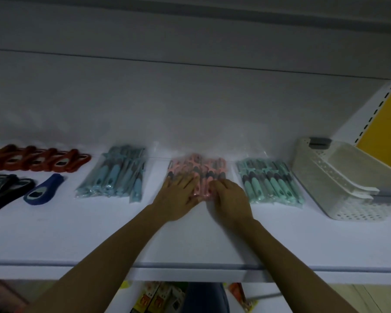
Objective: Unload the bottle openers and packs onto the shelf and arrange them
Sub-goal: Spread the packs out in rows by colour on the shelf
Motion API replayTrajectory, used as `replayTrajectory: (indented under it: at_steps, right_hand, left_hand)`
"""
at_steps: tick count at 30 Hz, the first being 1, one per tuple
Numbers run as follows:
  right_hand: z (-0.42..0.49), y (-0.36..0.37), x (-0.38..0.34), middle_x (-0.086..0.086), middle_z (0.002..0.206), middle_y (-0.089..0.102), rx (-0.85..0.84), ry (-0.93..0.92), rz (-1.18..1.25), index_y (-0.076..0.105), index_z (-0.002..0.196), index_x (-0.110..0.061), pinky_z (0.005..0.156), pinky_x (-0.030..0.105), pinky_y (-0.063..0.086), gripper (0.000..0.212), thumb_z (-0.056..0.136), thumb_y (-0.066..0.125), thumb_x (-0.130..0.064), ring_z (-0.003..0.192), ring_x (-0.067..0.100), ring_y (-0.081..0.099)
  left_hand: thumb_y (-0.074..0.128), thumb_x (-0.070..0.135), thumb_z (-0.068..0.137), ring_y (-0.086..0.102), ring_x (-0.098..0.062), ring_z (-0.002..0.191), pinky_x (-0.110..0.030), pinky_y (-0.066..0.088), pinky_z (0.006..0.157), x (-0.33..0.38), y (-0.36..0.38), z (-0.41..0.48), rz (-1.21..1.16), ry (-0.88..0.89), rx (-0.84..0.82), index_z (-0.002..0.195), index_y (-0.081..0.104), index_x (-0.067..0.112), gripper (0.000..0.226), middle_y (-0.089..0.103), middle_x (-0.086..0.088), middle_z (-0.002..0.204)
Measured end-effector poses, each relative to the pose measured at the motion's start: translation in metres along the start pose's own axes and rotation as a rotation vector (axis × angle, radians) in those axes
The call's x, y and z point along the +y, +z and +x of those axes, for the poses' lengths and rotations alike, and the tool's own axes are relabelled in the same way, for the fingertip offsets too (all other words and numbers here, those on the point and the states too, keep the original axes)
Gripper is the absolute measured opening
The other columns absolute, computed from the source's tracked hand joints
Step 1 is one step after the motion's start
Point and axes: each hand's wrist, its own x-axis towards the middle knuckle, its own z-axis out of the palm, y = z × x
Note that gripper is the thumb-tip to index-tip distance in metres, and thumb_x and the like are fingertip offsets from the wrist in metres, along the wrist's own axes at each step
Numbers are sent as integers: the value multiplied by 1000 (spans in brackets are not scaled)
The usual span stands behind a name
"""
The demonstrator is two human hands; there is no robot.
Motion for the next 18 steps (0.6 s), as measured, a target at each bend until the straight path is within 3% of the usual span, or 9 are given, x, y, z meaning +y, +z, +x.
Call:
replayTrajectory:
  at_steps: [3,6,8,11,13,15,18]
  right_hand:
    - [12,4,-25,16,106,66,48,-28,26,66,112,-3,90,44,46,32,81,62,-11,98,33,59]
    - [27,13,-66,18,101,69,58,-120,137,68,104,-1,92,44,46,26,80,61,-5,96,34,62]
    - [36,23,-94,15,103,69,8,-151,197,65,111,-4,90,38,46,28,85,59,-11,98,32,62]
    - [44,44,-129,13,107,64,-177,-196,69,61,120,-10,88,36,43,40,90,57,-35,101,29,57]
    - [45,58,-145,12,104,62,-240,-259,-82,62,116,-11,84,36,39,35,94,48,-35,99,29,55]
    - [49,71,-154,9,105,61,-245,-250,-121,64,113,-12,82,34,37,29,97,43,-24,99,26,54]
    - [57,86,-165,7,107,61,-174,-167,-111,65,112,-12,82,31,39,26,96,45,-18,98,23,54]
  left_hand:
    - [29,42,99,9,-18,146,-38,1,117,-12,-11,-13,51,37,104,151,12,17,60,14,-3,158]
    - [44,30,92,33,-24,139,-44,15,114,-40,-29,-43,32,76,287,138,45,13,49,44,-6,145]
    - [45,38,88,44,-28,132,-45,21,111,-70,-36,-67,26,22,399,128,57,15,48,53,-6,137]
    - [39,63,82,24,-29,141,-54,17,112,-121,-36,-101,13,-108,301,140,45,24,70,33,-4,151]
    - [29,71,81,8,-27,144,-56,13,113,-144,-31,-113,-15,-128,195,144,35,28,76,18,-2,156]
    - [28,67,86,16,-29,143,-56,18,111,-153,-29,-112,-41,-101,158,142,39,26,70,23,-4,154]
    - [50,41,90,36,-33,136,-53,30,106,-157,-24,-102,-53,-67,232,134,53,22,48,39,-6,148]
